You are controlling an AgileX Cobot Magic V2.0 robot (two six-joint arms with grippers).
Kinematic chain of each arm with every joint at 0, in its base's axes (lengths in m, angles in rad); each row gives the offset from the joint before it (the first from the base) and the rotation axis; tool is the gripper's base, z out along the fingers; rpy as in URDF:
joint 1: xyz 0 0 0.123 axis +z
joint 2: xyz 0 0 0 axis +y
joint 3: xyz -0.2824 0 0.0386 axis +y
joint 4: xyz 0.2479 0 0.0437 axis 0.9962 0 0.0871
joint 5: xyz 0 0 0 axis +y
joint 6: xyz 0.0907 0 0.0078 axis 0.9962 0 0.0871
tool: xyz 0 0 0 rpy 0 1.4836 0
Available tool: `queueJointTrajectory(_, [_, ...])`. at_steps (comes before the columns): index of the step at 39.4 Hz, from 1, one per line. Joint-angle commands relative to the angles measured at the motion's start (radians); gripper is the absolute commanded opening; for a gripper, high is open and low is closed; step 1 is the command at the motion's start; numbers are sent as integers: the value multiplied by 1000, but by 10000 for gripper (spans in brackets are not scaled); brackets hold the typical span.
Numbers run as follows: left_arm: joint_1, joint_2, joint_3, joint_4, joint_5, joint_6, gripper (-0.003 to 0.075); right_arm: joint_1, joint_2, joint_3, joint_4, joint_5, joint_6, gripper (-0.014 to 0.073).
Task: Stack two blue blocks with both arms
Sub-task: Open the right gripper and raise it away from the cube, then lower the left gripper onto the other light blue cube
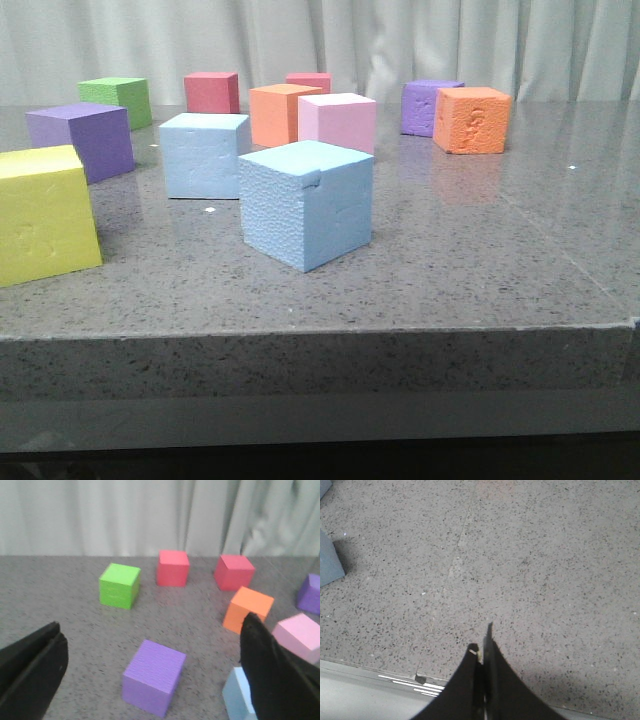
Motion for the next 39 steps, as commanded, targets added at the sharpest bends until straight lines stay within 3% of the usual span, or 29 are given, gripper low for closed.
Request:
queueJointTrajectory(1, [-66, 98, -139, 25, 33, -4, 678, -5, -5, -26, -8, -71, 0, -67])
queueJointTrajectory(11, [-232, 373, -429, 56, 305, 61, 678, -5, -5, -26, -8, -71, 0, -67])
queueJointTrajectory(17, [-272, 515, -597, 54, 539, 61, 678, -5, -5, -26, -8, -71, 0, -67])
queueJointTrajectory(24, [-276, 638, -741, 54, 687, 57, 678, -5, -5, -26, -8, -71, 0, -67])
queueJointTrajectory(39, [-274, 759, -781, 10, 724, 39, 678, -5, -5, -26, -8, -70, 0, -67])
